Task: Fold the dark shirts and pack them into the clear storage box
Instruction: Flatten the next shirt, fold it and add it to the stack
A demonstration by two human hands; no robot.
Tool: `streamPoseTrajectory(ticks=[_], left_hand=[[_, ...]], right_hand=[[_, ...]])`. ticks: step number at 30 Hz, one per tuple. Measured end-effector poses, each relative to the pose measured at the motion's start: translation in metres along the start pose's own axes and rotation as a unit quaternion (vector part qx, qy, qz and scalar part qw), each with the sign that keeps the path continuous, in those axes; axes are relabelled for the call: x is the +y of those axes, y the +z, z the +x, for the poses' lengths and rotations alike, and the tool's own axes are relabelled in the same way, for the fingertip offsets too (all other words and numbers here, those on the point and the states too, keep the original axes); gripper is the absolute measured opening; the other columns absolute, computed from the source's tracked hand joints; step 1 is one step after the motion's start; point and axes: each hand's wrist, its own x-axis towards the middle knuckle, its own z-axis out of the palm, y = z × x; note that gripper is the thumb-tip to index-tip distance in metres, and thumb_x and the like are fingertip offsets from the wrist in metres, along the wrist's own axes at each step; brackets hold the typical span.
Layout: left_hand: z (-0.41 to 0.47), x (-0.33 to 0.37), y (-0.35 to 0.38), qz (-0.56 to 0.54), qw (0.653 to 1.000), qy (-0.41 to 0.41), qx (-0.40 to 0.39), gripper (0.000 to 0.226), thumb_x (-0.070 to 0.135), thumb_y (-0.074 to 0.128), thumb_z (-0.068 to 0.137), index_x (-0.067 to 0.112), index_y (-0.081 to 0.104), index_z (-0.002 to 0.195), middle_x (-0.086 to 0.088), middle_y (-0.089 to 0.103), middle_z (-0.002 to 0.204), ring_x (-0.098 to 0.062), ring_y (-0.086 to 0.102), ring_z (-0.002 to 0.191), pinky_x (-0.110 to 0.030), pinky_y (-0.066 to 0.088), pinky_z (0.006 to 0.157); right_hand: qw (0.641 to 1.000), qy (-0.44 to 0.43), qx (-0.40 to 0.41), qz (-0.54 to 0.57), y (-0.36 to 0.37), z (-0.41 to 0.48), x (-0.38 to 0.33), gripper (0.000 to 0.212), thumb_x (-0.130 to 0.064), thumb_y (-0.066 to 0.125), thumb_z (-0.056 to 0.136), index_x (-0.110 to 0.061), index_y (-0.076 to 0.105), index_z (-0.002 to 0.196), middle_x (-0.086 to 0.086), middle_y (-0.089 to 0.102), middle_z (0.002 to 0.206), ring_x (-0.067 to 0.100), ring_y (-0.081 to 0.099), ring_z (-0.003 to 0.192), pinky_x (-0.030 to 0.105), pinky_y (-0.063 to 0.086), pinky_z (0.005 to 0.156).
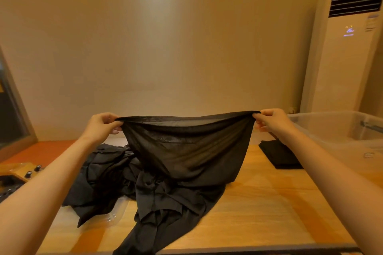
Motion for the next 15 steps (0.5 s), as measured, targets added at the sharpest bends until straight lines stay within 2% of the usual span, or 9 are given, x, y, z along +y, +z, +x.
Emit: streamPoseTrajectory(ticks=[2, 4, 8, 10, 13, 15], left_hand=[[0.003, 0.008, 0.001, -0.021, 1.000, -0.002, -0.003, 0.009, 0.001, 0.056, 0.094, 0.002, 0.064, 0.095, -0.014, 0.065, 0.085, -0.021, 0.062, 0.074, -0.016, 0.054, 0.058], [0.007, 0.017, 0.003, -0.042, 0.999, 0.000, -0.003, 0.010, 0.003, 0.054, 0.096, 0.003, 0.063, 0.097, -0.012, 0.065, 0.088, -0.019, 0.062, 0.077, -0.022, 0.054, 0.066], [0.024, 0.041, 0.008, -0.117, 0.993, 0.010, -0.002, 0.014, 0.006, 0.051, 0.098, 0.010, 0.062, 0.090, -0.008, 0.064, 0.089, -0.018, 0.062, 0.081, -0.029, 0.052, 0.077], [0.035, 0.052, 0.017, -0.150, 0.989, 0.009, -0.005, 0.014, 0.007, 0.050, 0.098, 0.011, 0.061, 0.089, -0.008, 0.063, 0.088, -0.019, 0.063, 0.081, -0.028, 0.054, 0.075], [0.054, 0.058, 0.041, -0.150, 0.988, -0.004, -0.024, 0.012, 0.009, 0.051, 0.098, 0.009, 0.059, 0.089, -0.008, 0.062, 0.086, -0.018, 0.062, 0.076, -0.018, 0.055, 0.061], [0.071, 0.054, 0.061, -0.129, 0.991, -0.019, -0.030, 0.012, 0.011, 0.050, 0.099, 0.007, 0.059, 0.091, -0.009, 0.061, 0.086, -0.018, 0.060, 0.074, -0.017, 0.053, 0.055]], right_hand=[[0.999, -0.020, 0.028, -0.002, -0.003, 0.005, -0.006, 0.018, -0.016, 0.055, 0.097, -0.008, 0.063, 0.084, 0.006, 0.058, 0.075, 0.016, 0.056, 0.071, 0.025, 0.046, 0.064], [0.997, -0.044, 0.057, 0.006, -0.008, 0.010, -0.011, 0.015, -0.015, 0.054, 0.097, -0.005, 0.063, 0.094, 0.005, 0.057, 0.078, 0.015, 0.054, 0.073, 0.025, 0.045, 0.066], [0.992, -0.072, 0.096, 0.043, -0.023, 0.027, -0.022, 0.017, -0.015, 0.050, 0.099, -0.005, 0.062, 0.103, 0.001, 0.060, 0.084, 0.015, 0.057, 0.083, 0.027, 0.047, 0.074], [0.989, -0.065, 0.103, 0.080, -0.027, 0.039, -0.027, 0.017, -0.014, 0.047, 0.101, -0.005, 0.060, 0.105, 0.001, 0.059, 0.087, 0.014, 0.058, 0.083, 0.026, 0.050, 0.075], [0.988, -0.034, 0.110, 0.106, -0.026, 0.063, -0.026, 0.017, -0.016, 0.044, 0.102, -0.007, 0.057, 0.108, 0.001, 0.057, 0.088, 0.012, 0.056, 0.080, 0.022, 0.046, 0.064], [0.987, -0.010, 0.109, 0.114, -0.023, 0.081, -0.018, 0.017, -0.018, 0.045, 0.102, -0.008, 0.057, 0.109, 0.001, 0.058, 0.088, 0.013, 0.057, 0.079, 0.024, 0.046, 0.063]])
